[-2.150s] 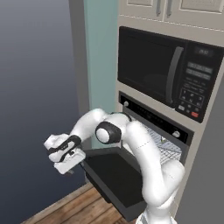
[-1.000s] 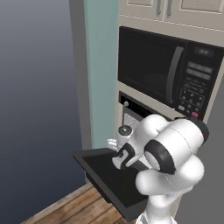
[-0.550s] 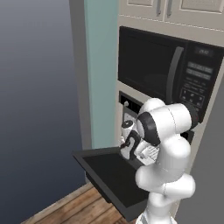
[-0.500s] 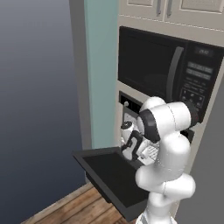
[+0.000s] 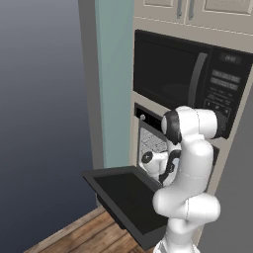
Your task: Take the baked cake out of the oven and place it on the plate for cooling. Then close the oven door.
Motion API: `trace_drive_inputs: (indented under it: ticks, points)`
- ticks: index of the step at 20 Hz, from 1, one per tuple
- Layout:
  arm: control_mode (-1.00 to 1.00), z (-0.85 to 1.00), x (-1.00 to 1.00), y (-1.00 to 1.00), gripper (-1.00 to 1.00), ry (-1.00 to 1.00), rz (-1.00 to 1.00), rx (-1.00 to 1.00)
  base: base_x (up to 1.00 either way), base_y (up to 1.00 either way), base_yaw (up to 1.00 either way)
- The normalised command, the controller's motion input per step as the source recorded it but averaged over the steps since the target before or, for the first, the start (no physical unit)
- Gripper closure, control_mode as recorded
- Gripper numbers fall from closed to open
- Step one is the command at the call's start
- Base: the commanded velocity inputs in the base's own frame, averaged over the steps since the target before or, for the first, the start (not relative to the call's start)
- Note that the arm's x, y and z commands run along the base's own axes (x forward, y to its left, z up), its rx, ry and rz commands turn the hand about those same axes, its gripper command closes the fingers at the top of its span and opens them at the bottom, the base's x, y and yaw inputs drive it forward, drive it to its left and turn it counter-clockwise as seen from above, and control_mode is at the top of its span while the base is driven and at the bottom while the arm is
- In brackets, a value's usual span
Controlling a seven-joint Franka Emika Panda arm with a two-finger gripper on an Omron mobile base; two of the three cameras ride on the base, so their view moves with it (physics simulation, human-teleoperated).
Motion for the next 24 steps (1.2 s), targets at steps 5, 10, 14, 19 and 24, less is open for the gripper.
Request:
trace_drive_inputs:
  ticks: [5, 10, 14, 19, 24]
  points:
    - [-1.00, 0.25, 0.02, -0.34, -1.00, -0.07, -0.03, 0.00, 0.00, 0.00, 0.00]
    - [-1.00, -0.01, 0.01, 0.03, -1.00, -0.01, -0.01, 0.00, 0.00, 0.00, 0.00]
    - [-1.00, -0.02, 0.10, 0.00, -1.00, 0.01, 0.00, 0.00, 0.00, 0.00, 0.00]
    - [-1.00, -0.01, -0.01, 0.00, -1.00, 0.00, 0.00, 0.00, 0.00, 0.00, 0.00]
    - [-1.00, -0.07, 0.01, 0.13, -1.00, 0.00, -0.02, 0.01, 0.00, 0.00, 0.00]
